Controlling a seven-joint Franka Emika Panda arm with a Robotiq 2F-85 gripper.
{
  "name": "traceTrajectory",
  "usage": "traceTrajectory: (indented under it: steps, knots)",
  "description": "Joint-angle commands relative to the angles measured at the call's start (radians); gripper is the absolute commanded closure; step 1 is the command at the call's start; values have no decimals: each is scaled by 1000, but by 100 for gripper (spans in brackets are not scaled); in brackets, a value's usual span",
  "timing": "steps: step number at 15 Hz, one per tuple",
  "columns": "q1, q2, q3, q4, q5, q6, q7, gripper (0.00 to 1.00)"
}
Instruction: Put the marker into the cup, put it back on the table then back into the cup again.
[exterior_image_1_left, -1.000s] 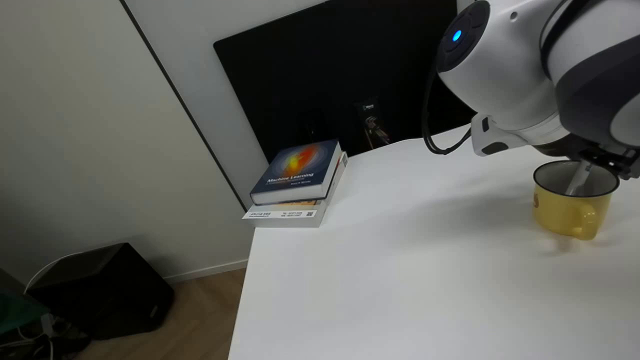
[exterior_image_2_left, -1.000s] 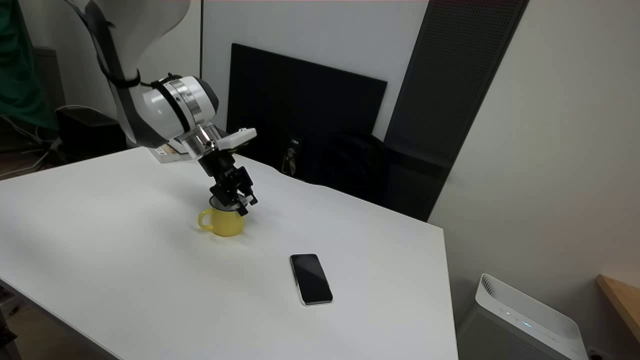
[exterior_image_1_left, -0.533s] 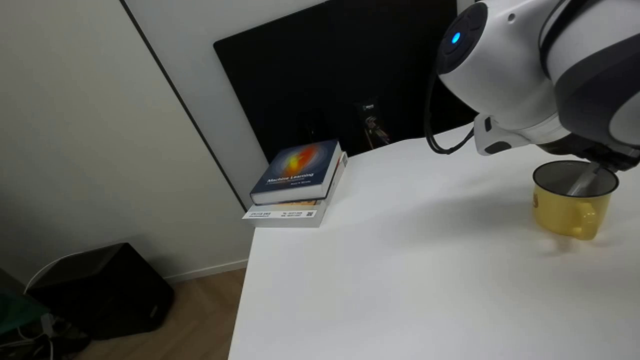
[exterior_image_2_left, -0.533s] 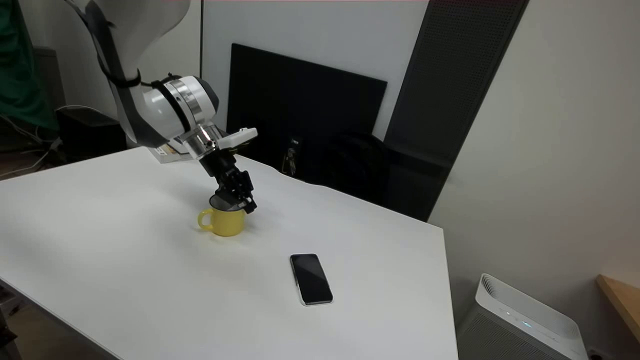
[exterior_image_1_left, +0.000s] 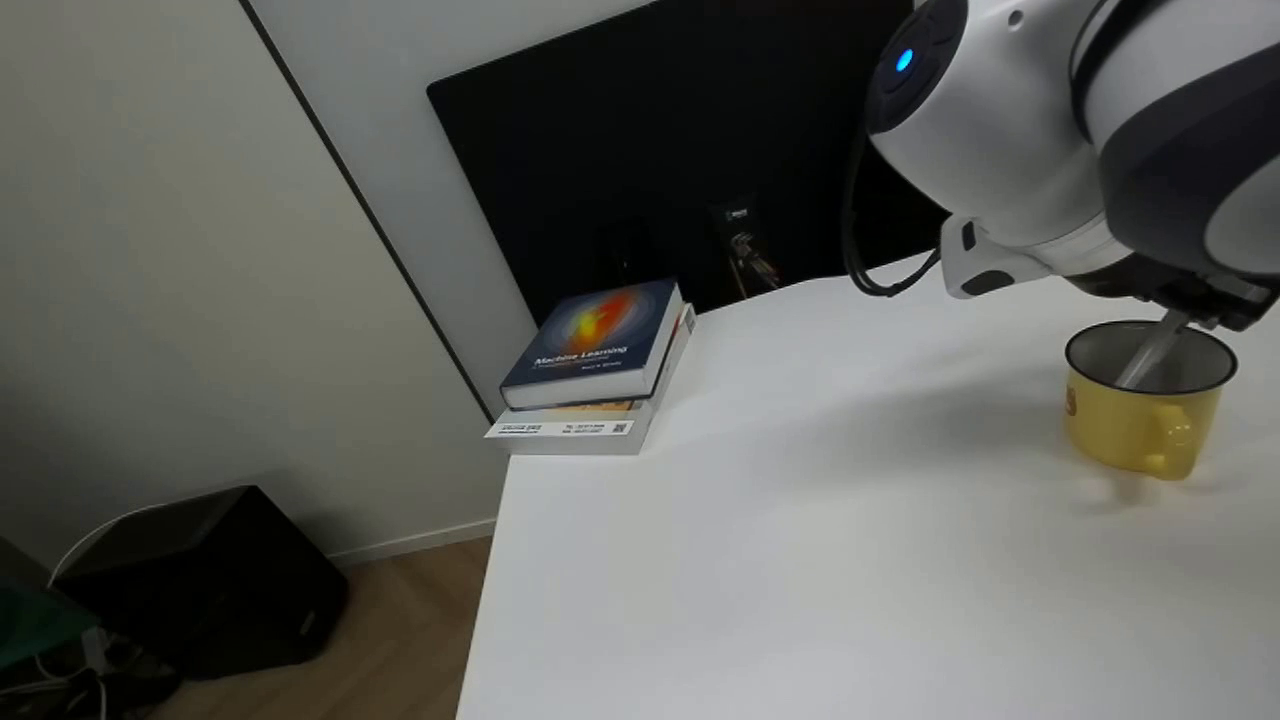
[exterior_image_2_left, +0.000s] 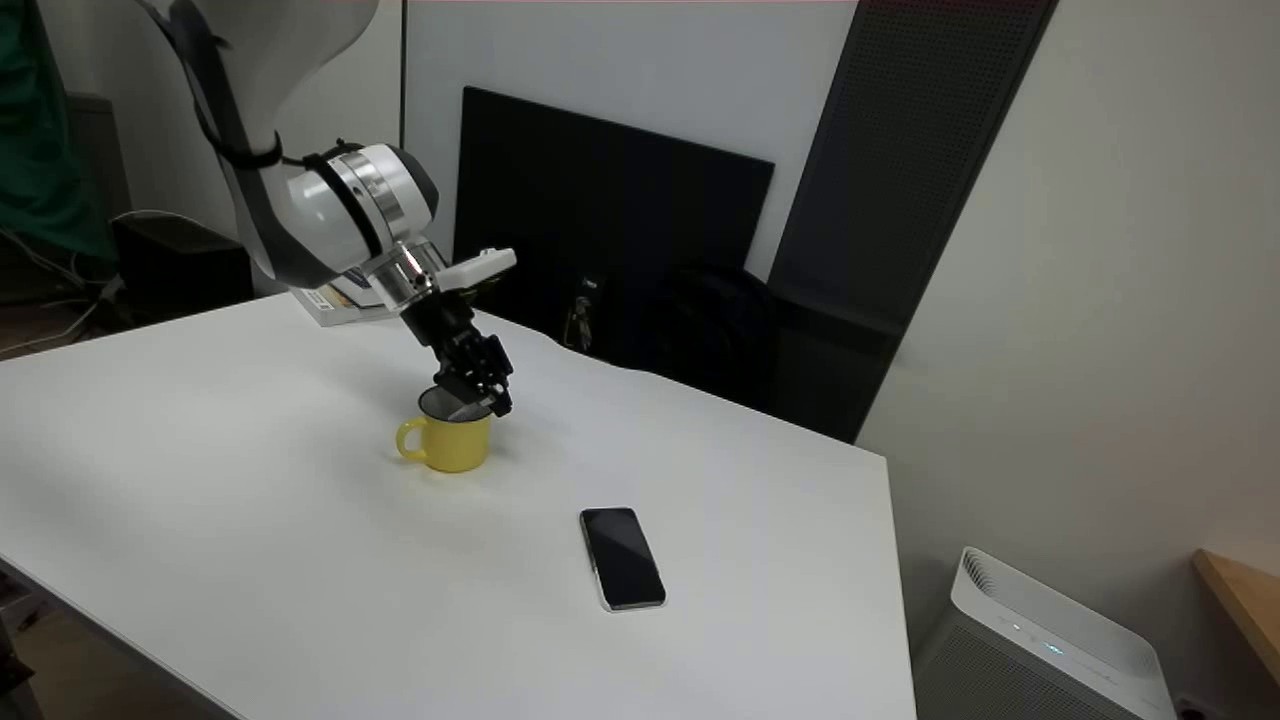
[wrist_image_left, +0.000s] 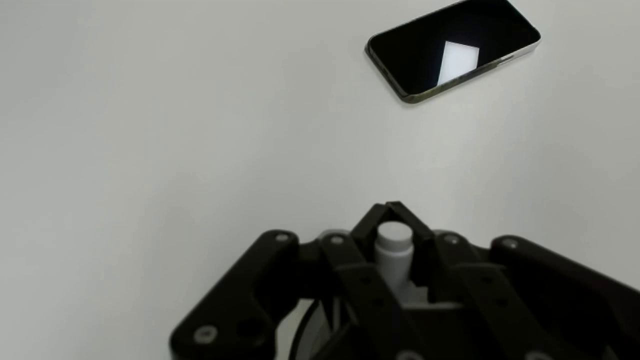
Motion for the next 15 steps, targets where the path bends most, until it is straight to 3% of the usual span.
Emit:
traceTrajectory:
  steps: [1, 15]
  knots:
    - [0, -44, 6, 12, 5, -13, 13, 98]
    - [-62, -258, -31, -85, 9, -24, 21, 98]
